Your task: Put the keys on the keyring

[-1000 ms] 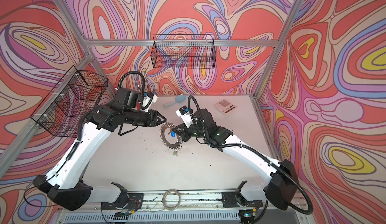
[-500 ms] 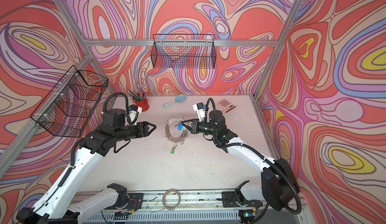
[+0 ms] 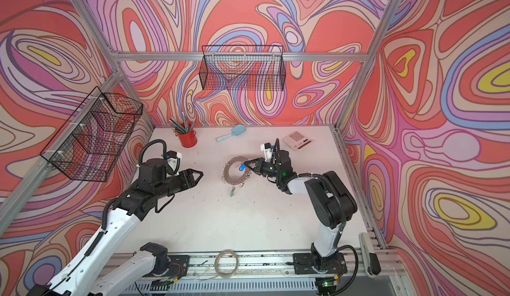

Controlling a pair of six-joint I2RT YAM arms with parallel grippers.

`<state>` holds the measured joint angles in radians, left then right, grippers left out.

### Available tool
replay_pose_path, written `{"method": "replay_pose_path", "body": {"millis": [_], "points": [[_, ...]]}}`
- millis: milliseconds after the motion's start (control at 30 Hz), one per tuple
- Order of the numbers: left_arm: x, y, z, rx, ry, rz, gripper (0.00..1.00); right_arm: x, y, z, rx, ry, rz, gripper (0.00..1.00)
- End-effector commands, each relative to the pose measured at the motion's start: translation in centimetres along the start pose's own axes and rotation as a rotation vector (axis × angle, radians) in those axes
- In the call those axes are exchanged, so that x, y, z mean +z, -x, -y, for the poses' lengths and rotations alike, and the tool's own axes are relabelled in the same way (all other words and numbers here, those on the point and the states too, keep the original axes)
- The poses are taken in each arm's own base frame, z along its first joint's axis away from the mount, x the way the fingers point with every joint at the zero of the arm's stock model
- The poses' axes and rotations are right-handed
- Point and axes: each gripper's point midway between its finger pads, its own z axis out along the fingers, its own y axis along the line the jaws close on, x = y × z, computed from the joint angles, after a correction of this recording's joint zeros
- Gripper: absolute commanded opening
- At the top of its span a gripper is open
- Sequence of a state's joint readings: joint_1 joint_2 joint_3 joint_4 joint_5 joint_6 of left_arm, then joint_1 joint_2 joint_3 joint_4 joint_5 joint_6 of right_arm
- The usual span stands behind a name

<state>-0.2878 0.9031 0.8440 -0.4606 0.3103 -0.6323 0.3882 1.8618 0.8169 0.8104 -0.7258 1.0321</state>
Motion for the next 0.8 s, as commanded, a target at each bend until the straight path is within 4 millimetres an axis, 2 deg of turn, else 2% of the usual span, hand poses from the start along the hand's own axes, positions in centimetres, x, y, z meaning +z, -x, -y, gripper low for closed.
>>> {"method": "replay_pose_path", "body": {"millis": [0,200,333,533,700,767], "points": [[0.0,0.9,0.3,0.011,-0.004,0.032,0.58,0.3,1.2,-1.3,-0.001,0.11,0.062,0.0],[1.1,0.4,0.0,0.0,-0.006,-0.004,0.57,1.1,0.4,2.5,0.039,0.036,0.064,0.0],[1.4,0.3,-0.1,-0.017,-0.022,0.015,0.58,1.0,-0.1,5.5,0.019,-0.093,0.059,0.0],[2.1,0.1,-0.2,-0.031,-0.029,-0.005,0.6,0.7,-0.1,7.3,-0.023,-0.196,0.058,0.01],[2.0,0.0,0.0,-0.034,-0.04,-0.009,0.61,0.4,0.3,8.0,-0.047,-0.243,0.074,0.32],[1.8,0.1,-0.1,-0.031,-0.026,-0.004,0.63,-0.5,0.7,8.8,-0.061,-0.324,0.098,0.45]]}}
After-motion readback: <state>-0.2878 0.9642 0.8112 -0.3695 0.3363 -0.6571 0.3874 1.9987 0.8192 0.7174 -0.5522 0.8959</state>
